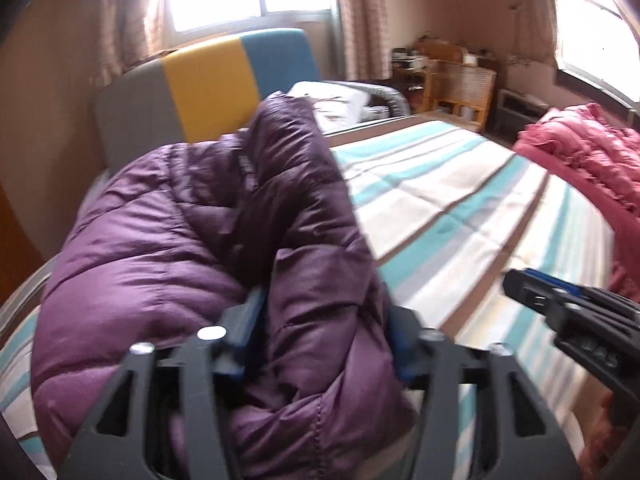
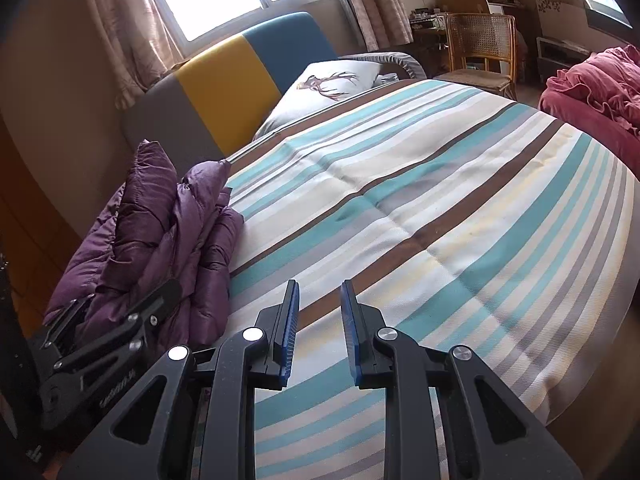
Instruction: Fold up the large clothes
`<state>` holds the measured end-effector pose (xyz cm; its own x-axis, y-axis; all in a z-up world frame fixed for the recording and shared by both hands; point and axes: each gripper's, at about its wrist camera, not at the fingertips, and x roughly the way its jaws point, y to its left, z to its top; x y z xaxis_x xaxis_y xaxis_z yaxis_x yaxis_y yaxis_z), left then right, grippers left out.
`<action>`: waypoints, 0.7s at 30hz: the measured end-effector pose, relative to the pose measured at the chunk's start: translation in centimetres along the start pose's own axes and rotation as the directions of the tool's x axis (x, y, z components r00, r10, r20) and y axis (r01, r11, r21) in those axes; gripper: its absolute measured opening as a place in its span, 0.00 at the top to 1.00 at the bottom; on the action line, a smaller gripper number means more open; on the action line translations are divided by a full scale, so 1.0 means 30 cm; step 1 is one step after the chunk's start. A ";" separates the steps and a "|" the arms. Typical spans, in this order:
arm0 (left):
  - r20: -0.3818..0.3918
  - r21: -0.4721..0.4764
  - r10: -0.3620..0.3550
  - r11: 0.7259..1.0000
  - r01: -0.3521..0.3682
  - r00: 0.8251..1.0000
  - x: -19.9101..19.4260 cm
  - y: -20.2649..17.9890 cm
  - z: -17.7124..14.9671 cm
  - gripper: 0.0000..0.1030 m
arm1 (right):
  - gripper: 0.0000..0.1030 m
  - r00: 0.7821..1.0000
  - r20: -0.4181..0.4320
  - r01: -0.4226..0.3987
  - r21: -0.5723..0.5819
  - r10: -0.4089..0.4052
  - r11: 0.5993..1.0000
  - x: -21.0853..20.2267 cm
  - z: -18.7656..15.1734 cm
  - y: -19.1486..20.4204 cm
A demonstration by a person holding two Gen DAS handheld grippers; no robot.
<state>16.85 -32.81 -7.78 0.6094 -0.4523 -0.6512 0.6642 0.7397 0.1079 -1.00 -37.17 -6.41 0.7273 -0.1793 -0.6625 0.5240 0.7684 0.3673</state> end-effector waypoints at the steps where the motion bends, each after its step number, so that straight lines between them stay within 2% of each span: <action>1: 0.016 -0.006 -0.026 1.000 0.026 1.000 -0.024 -0.004 0.003 0.28 | 0.79 1.000 0.002 0.001 0.001 -0.001 1.000 -0.002 -0.001 -0.001; 4: 0.063 -0.052 -0.074 0.996 0.077 0.995 -0.106 0.015 0.014 0.25 | 0.79 1.000 0.007 0.000 0.001 0.000 1.000 -0.012 0.006 -0.003; 7: 0.129 -0.144 -0.135 0.978 0.154 0.982 -0.210 0.082 0.016 0.21 | 0.79 1.000 0.009 -0.001 -0.004 0.001 1.000 -0.016 0.006 -0.004; 11: 0.241 -0.250 -0.118 0.952 0.179 0.963 -0.340 0.212 -0.008 0.18 | 0.79 1.000 0.003 -0.014 -0.014 0.014 1.000 -0.021 -0.001 0.013; 13: 0.282 -0.307 -0.049 0.942 0.138 0.958 -0.385 0.303 -0.019 0.18 | 0.79 1.000 0.002 -0.019 -0.028 0.019 0.999 -0.025 -0.006 0.031; 15: 0.282 -0.364 0.030 0.928 0.078 0.959 -0.402 0.399 -0.045 0.18 | 0.79 0.999 -0.001 -0.032 -0.036 0.032 0.999 -0.027 -0.007 0.046; 18: 0.214 -0.438 0.122 0.899 -0.017 0.969 -0.375 0.528 -0.082 0.25 | 0.79 0.998 0.000 -0.056 -0.050 0.056 0.997 -0.039 -0.007 0.079; 19: 0.187 -0.460 0.140 0.887 -0.039 0.972 -0.361 0.566 -0.105 0.26 | 0.79 0.997 0.003 -0.071 -0.056 0.071 0.996 -0.046 -0.005 0.093; 21: 0.139 -0.466 0.146 0.882 -0.065 0.980 -0.315 0.612 -0.128 0.28 | 0.79 0.992 0.016 -0.125 -0.061 0.126 0.990 -0.067 0.002 0.121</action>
<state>21.63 -13.05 -2.52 0.7538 -0.4047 -0.5177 0.3449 0.9143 -0.2125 -0.55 -34.07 -3.70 0.7945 -0.0908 -0.6004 0.4012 0.8207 0.4068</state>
